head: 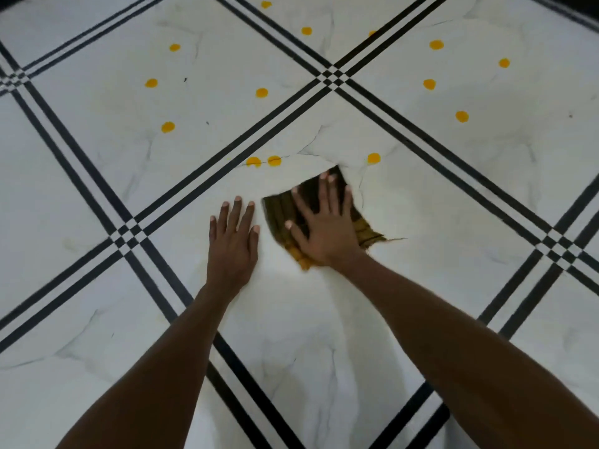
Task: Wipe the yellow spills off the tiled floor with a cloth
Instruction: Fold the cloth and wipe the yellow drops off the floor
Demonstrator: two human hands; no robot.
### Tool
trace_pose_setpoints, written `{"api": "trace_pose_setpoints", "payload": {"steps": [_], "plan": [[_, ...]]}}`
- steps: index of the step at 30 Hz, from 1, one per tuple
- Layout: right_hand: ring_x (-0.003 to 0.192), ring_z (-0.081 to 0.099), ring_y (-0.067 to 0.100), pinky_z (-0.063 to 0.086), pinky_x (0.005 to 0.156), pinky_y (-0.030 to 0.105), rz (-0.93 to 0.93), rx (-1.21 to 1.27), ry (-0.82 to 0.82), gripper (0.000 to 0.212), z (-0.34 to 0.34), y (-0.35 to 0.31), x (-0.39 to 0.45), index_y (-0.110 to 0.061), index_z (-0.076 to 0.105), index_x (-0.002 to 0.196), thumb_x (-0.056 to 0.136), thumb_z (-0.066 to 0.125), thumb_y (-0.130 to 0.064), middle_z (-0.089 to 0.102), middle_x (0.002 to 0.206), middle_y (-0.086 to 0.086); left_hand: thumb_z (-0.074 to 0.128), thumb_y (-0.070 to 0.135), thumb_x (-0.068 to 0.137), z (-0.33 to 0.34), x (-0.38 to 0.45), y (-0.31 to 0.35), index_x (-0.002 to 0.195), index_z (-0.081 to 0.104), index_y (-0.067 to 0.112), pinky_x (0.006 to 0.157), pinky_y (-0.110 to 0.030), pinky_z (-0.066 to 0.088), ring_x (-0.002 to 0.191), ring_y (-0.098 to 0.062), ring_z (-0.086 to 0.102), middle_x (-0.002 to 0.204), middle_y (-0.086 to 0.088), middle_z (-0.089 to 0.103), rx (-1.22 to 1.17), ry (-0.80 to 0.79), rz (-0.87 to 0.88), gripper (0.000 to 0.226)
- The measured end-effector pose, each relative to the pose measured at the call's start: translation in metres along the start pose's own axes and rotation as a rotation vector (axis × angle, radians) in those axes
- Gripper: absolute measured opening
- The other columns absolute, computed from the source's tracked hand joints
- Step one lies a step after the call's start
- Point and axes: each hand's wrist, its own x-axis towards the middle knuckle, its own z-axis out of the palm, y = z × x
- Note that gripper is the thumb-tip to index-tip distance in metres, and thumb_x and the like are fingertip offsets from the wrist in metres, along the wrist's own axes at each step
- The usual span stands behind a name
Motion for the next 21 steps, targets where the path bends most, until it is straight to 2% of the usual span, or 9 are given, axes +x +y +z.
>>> {"api": "trace_pose_setpoints", "payload": {"steps": [3, 5, 9, 11, 14, 15, 17, 19, 21], "plan": [[0.164, -0.001, 0.034, 0.007, 0.128, 0.063, -0.296, -0.011, -0.069, 0.070, 0.002, -0.001, -0.068, -0.032, 0.018, 0.167, 0.105, 0.028, -0.064, 0.004, 0.176, 0.018, 0.029, 0.033, 0.111, 0.001, -0.004, -0.005, 0.163, 0.029, 0.019, 0.130, -0.052, 0.014, 0.162, -0.028, 0.012, 0.173, -0.007, 0.021, -0.028, 0.017, 0.006, 0.053], [0.165, 0.002, 0.027, 0.009, 0.129, 0.060, -0.313, -0.019, -0.067, 0.072, -0.004, 0.042, -0.080, -0.032, 0.017, 0.167, 0.104, 0.028, -0.066, 0.007, 0.177, 0.009, 0.028, 0.033, 0.112, 0.001, -0.005, -0.007, 0.163, 0.029, 0.019, 0.131, -0.051, 0.013, 0.162, -0.027, 0.011, 0.173, -0.006, 0.020, -0.050, 0.024, 0.020, 0.053], [0.163, 0.011, 0.036, 0.007, 0.129, 0.064, 0.208, -0.026, 0.055, 0.076, -0.014, 0.088, -0.004, -0.028, 0.021, 0.167, 0.103, 0.021, -0.069, 0.018, 0.174, 0.019, 0.028, 0.033, 0.111, 0.004, -0.006, -0.004, 0.163, 0.029, 0.019, 0.131, -0.051, 0.011, 0.162, -0.027, 0.010, 0.173, -0.005, 0.020, -0.070, 0.038, -0.006, 0.053], [0.162, 0.012, 0.042, 0.009, 0.127, 0.067, 0.257, 0.000, 0.050, 0.074, -0.010, 0.052, 0.026, -0.027, 0.025, 0.166, 0.103, 0.025, -0.067, 0.019, 0.172, 0.024, 0.029, 0.033, 0.111, 0.004, -0.003, -0.001, 0.163, 0.028, 0.018, 0.131, -0.052, 0.011, 0.162, -0.027, 0.010, 0.173, -0.006, 0.020, -0.078, 0.045, -0.019, 0.054], [0.163, 0.012, 0.037, 0.015, 0.126, 0.065, -0.207, -0.005, 0.050, 0.068, 0.002, -0.008, -0.006, -0.028, 0.033, 0.164, 0.104, 0.036, -0.061, 0.020, 0.173, 0.019, 0.028, 0.033, 0.111, 0.001, 0.003, -0.001, 0.163, 0.026, 0.016, 0.131, -0.053, 0.011, 0.162, -0.026, 0.009, 0.173, -0.008, 0.020, -0.094, 0.055, -0.044, 0.055], [0.164, 0.009, 0.033, 0.013, 0.127, 0.063, -0.360, -0.019, 0.012, 0.068, 0.003, -0.010, -0.030, -0.029, 0.030, 0.164, 0.105, 0.036, -0.061, 0.017, 0.175, 0.014, 0.027, 0.033, 0.111, 0.001, 0.007, -0.002, 0.163, 0.025, 0.015, 0.131, -0.054, 0.011, 0.162, -0.026, 0.009, 0.173, -0.009, 0.020, -0.100, 0.057, -0.056, 0.055], [0.165, 0.004, 0.025, 0.007, 0.131, 0.058, -0.487, -0.027, -0.048, 0.068, -0.003, 0.021, -0.070, -0.033, 0.024, 0.166, 0.105, 0.036, -0.063, 0.011, 0.177, 0.005, 0.027, 0.033, 0.111, 0.000, 0.013, -0.008, 0.163, 0.026, 0.014, 0.130, -0.055, 0.013, 0.162, -0.027, 0.012, 0.172, -0.009, 0.022, -0.101, 0.075, -0.086, 0.056], [0.165, 0.005, 0.023, 0.008, 0.131, 0.056, -0.377, -0.029, -0.048, 0.069, -0.013, 0.078, -0.068, -0.037, 0.020, 0.166, 0.105, 0.032, -0.067, 0.011, 0.177, 0.000, 0.029, 0.033, 0.110, 0.000, 0.019, -0.015, 0.162, 0.030, 0.014, 0.130, -0.055, 0.014, 0.161, -0.027, 0.015, 0.171, -0.009, 0.025, -0.106, 0.107, -0.126, 0.055], [0.164, 0.008, 0.026, 0.011, 0.130, 0.059, -0.085, -0.063, 0.024, 0.070, -0.023, 0.132, -0.023, -0.036, 0.019, 0.166, 0.104, 0.018, -0.069, 0.012, 0.177, 0.004, 0.029, 0.033, 0.110, 0.000, 0.027, -0.022, 0.161, 0.033, 0.016, 0.130, -0.056, 0.013, 0.161, -0.029, 0.014, 0.171, -0.008, 0.025, -0.067, 0.128, -0.134, 0.054]]}}
